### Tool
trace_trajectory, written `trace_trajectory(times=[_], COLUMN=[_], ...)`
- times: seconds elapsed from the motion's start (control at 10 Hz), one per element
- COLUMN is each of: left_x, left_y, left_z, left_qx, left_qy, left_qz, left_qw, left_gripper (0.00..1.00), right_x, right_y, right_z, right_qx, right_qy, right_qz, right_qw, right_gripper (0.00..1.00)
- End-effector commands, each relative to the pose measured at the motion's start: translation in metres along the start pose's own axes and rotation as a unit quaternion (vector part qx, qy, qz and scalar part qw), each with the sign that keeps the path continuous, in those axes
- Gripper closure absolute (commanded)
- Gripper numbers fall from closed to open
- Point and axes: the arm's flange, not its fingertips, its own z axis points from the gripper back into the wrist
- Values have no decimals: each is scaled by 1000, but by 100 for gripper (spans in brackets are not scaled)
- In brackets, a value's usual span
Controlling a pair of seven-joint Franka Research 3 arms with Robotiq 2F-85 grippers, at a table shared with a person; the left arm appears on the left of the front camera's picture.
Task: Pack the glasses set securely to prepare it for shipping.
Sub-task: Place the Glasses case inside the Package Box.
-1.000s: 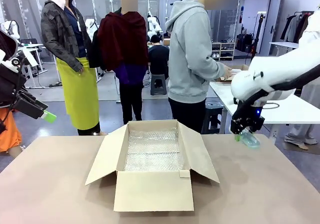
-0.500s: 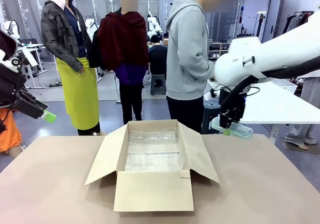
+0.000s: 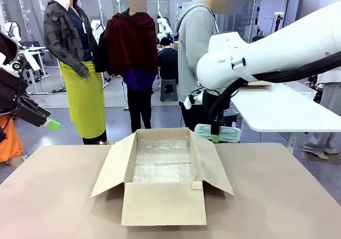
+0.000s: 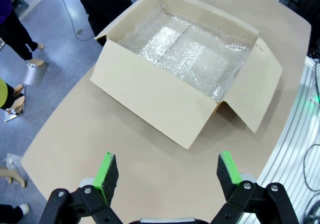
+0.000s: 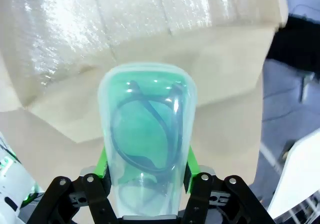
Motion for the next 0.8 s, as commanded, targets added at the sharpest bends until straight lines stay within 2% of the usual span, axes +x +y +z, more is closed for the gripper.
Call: trace_trajectory(times=[0.0, 0.2, 0.4, 0.5, 0.7], left_x=[0, 0, 0, 0, 0], left_y=[2, 2, 2, 2, 2], left_z=[2, 2, 2, 2, 2], left_qx=[-4, -4, -4, -4, -4], left_qy=[-6, -6, -6, -6, -6], left_qz=[-2, -2, -2, -2, -2], left_qw=[1000, 1000, 1000, 1000, 1000], left_gripper=[0, 0, 0, 0, 0], right_x=[29, 55, 55, 61, 61], right_y=[1, 10, 12, 20, 20], right_z=[-1, -4, -11, -10, -10], right_qx=[3, 35, 36, 22, 22], right_qy=[5, -14, -30, -15, -15], right_qz=[69, 104, 86, 91, 91], right_qw=[998, 994, 995, 996, 996], right_gripper=[76, 76, 76, 76, 76])
